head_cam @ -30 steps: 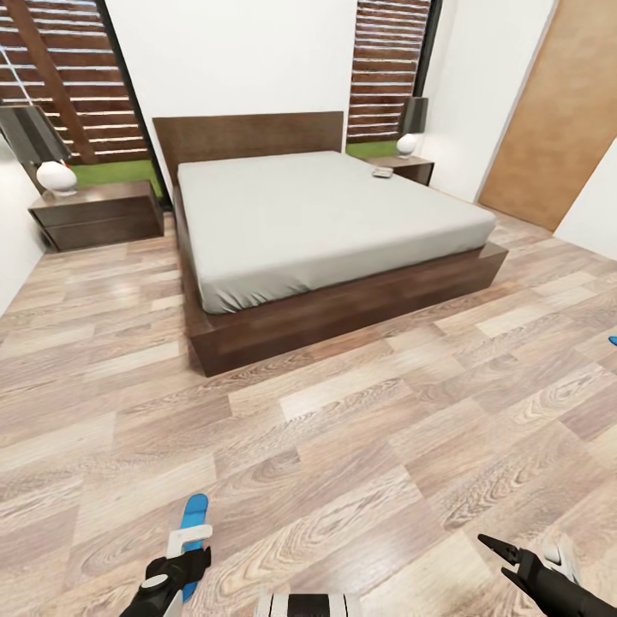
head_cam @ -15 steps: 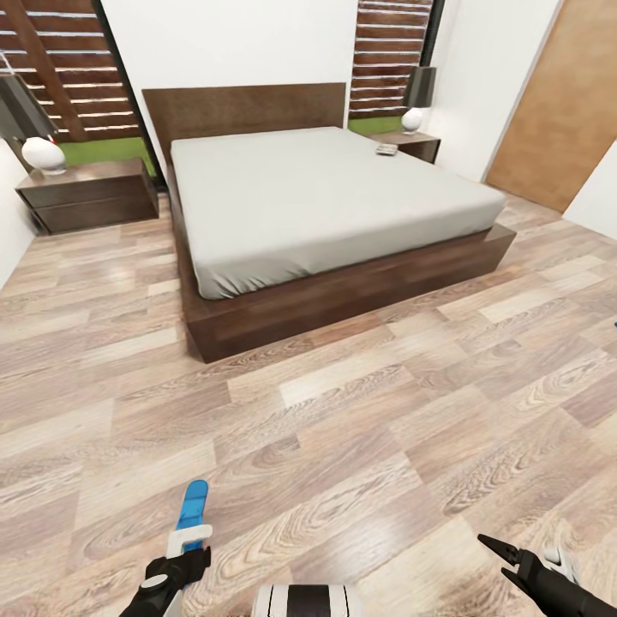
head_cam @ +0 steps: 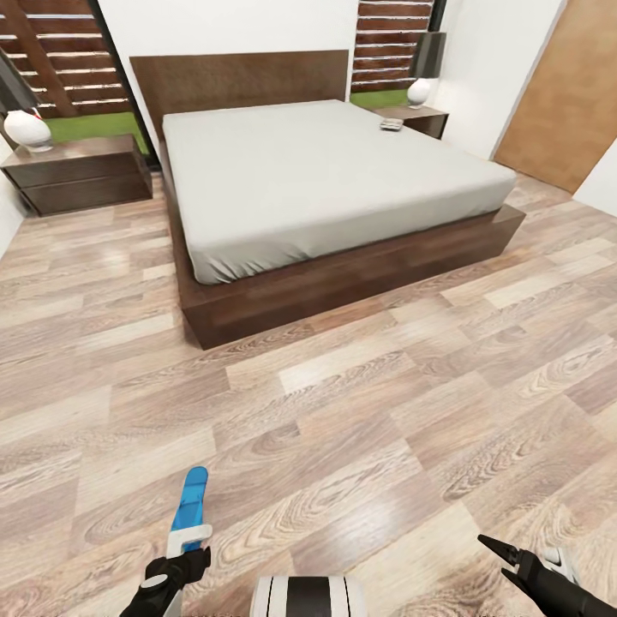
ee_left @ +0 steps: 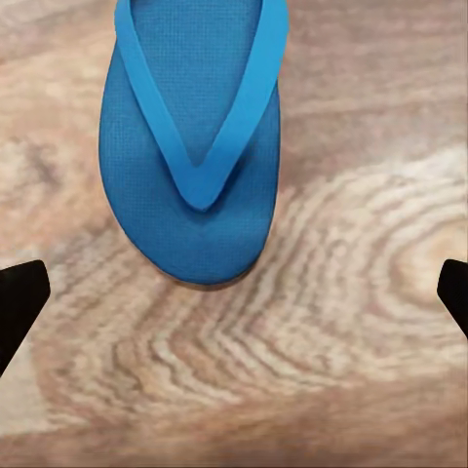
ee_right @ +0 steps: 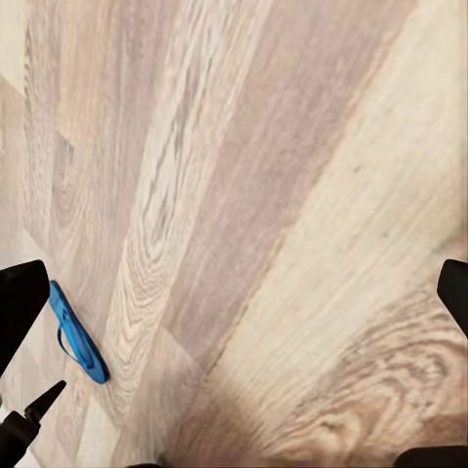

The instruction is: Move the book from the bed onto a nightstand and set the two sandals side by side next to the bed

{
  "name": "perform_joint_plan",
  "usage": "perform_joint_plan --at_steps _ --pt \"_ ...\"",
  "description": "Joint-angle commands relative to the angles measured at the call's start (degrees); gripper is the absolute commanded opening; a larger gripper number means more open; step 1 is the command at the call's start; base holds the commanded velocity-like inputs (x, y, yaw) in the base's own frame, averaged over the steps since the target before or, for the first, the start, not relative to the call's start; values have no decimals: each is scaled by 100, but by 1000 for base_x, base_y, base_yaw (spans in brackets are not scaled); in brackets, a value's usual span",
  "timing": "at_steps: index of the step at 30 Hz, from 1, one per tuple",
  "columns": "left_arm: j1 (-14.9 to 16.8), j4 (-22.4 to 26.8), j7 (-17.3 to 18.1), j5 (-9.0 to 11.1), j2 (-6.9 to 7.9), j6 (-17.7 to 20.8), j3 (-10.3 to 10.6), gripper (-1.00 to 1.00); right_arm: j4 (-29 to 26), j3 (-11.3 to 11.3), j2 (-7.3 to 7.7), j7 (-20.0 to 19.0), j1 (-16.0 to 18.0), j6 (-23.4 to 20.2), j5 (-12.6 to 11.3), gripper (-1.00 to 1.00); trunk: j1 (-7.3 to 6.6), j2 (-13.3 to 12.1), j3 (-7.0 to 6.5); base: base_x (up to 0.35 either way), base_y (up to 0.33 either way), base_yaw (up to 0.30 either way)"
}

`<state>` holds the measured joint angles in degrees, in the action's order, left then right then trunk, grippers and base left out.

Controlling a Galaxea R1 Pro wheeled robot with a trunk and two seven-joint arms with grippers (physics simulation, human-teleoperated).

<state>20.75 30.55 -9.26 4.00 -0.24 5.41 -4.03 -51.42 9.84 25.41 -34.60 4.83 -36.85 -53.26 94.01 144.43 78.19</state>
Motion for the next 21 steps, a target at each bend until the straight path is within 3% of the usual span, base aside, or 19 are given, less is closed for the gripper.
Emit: perform_joint_plan --at_steps 1,12,21 --pt "-1 13 -12 41 -3 30 -8 100 1 9 0 -3 2 -42 -27 100 1 3 27 0 0 0" --pt "-1 13 -14 44 -3 30 -9 100 1 7 0 -3 5 -42 -27 100 30 18 270 0 0 0" --pt "-1 13 -15 27 3 22 -6 100 1 6 0 -3 6 -42 -27 100 30 18 270 8 0 0"
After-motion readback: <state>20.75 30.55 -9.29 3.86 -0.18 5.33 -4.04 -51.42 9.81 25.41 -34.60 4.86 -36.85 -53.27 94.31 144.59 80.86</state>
